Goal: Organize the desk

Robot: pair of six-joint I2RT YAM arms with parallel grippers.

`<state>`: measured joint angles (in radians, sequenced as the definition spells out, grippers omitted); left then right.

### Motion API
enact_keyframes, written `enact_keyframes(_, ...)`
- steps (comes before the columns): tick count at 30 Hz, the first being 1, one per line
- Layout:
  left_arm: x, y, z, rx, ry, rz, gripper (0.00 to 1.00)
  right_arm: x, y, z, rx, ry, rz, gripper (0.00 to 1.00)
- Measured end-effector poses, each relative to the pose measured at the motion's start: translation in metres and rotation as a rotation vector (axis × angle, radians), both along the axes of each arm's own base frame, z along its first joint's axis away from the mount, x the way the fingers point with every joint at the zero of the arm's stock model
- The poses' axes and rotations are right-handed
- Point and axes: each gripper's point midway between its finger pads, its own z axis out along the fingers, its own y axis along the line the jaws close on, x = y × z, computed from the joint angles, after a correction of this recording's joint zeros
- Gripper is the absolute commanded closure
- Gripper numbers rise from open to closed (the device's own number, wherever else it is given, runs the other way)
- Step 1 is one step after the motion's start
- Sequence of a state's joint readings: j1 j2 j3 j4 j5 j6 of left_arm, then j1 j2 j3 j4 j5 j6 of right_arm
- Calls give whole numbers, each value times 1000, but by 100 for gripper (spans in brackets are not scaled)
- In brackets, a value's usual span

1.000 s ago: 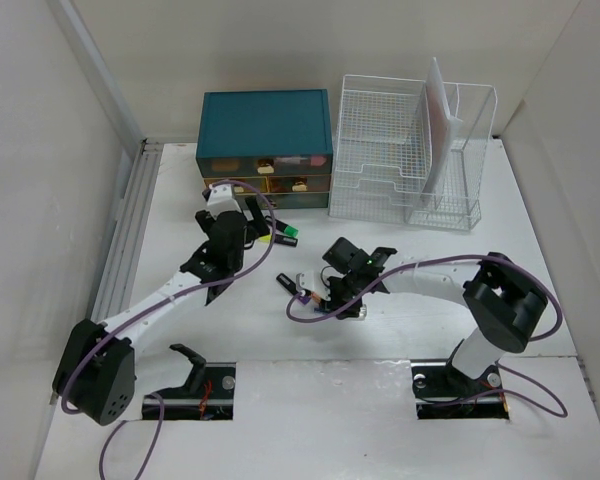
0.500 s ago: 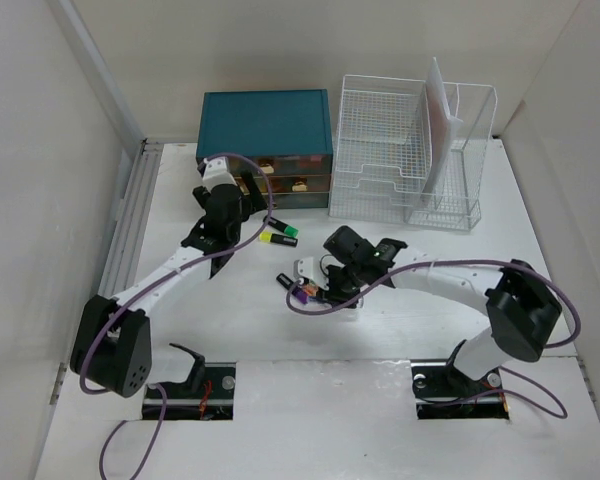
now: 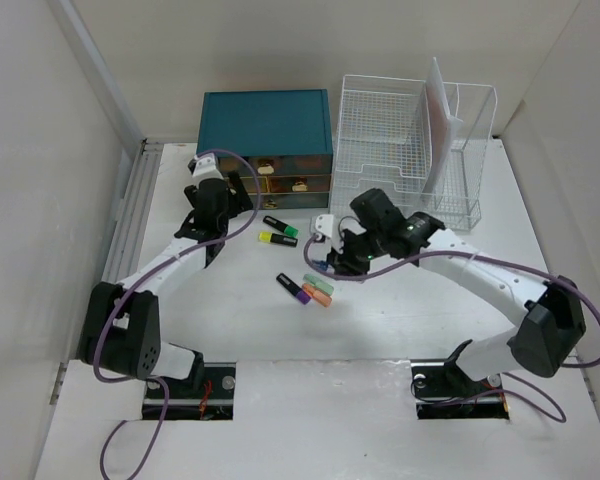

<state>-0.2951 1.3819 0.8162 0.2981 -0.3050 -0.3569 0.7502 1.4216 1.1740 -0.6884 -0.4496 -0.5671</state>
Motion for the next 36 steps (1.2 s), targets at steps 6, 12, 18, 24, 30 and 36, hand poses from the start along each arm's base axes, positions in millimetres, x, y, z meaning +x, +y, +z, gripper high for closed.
enact_keyframes(6, 7, 4, -13, -44, -20, -45, 30, 20, -27, 32, 101, 4, -91, 100)
enact_keyframes(12, 14, 0, -23, -57, -34, -76, 34, 21, -36, 41, 140, 21, -102, 100)
enact_keyframes(18, 21, -5, -23, -52, -61, -98, 35, 17, -36, 42, 147, 36, -88, 100)
enact_keyframes(24, 27, -4, -29, -38, -59, -92, 36, 13, -35, 42, 155, 51, -77, 100)
enact_keyframes(30, 37, -7, -30, -30, -58, -86, 38, 14, -36, 43, 160, 55, -78, 100)
enact_keyframes(36, 46, -6, -29, -25, -64, -73, 39, 13, -35, 43, 165, 59, -73, 100)
